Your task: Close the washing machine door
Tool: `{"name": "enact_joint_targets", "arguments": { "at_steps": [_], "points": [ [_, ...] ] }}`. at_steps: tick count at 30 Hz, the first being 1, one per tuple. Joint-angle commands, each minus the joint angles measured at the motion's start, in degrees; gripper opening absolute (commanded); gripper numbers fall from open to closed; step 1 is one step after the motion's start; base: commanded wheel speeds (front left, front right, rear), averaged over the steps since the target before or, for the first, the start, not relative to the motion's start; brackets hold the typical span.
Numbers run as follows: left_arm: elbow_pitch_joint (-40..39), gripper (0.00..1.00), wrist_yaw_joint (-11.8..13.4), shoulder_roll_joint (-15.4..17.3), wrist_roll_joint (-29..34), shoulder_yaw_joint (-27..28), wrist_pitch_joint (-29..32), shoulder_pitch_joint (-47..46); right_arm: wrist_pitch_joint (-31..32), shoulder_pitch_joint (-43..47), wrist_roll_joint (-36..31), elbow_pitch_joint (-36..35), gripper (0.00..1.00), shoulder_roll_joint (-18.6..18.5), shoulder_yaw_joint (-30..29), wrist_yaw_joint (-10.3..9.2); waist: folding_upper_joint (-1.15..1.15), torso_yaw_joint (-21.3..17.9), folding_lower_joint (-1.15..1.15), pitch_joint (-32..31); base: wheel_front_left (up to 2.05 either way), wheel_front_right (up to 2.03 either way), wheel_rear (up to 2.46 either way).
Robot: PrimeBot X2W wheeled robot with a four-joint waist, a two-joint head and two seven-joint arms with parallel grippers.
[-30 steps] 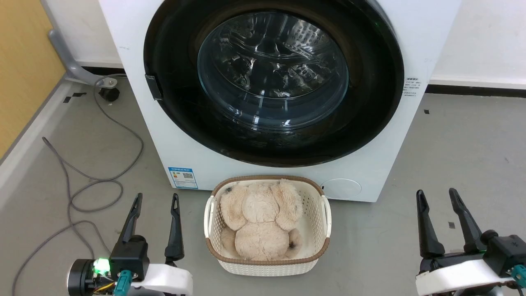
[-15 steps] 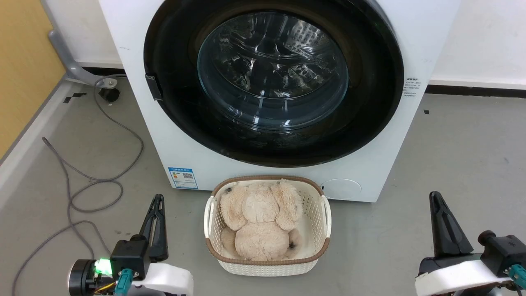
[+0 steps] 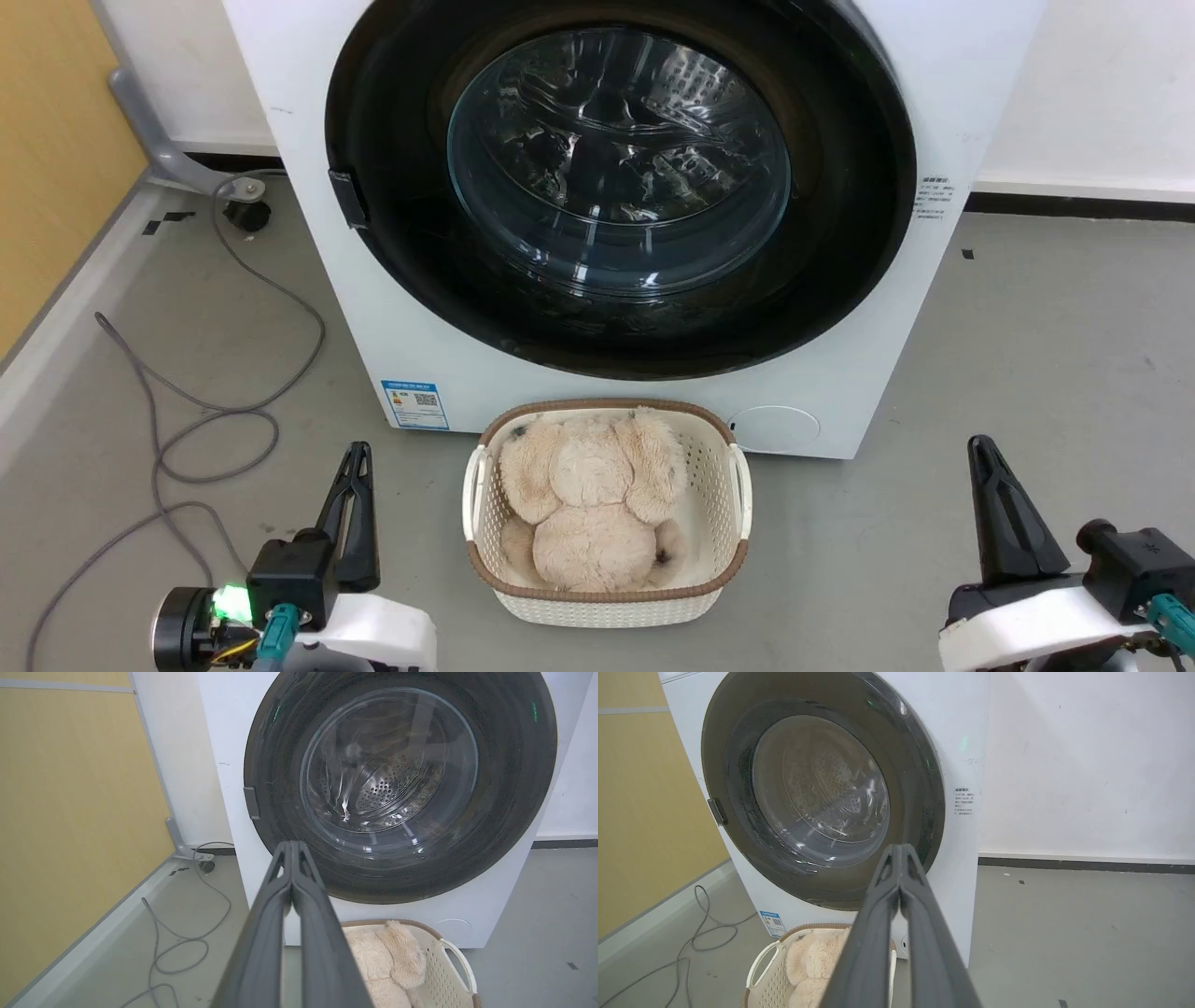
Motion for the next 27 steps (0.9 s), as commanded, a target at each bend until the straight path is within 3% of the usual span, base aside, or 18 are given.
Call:
{"name": "enact_joint_targets", "arguments": {
  "at_steps": [1,27],
  "points": [
    [-0.38,0.00,-0.26,-0.22,0.14,0.12,0.39,0.21,0.36,0.11,-0.46,-0.42,0.00,0.06,0.15,-0.01,0.00,-0.01,0.00,0.00,0.00,0.00,0.00],
    [-1.33,0.00,-1.37,-0.52,0.28,0.97,3.44,0.42,3.42,0.23,-2.45,-1.35,0.00,0.12,0.74,-0.02,0.00,-0.34,0.00,-0.01,0.00,0.00,0.00]
  ]
}}
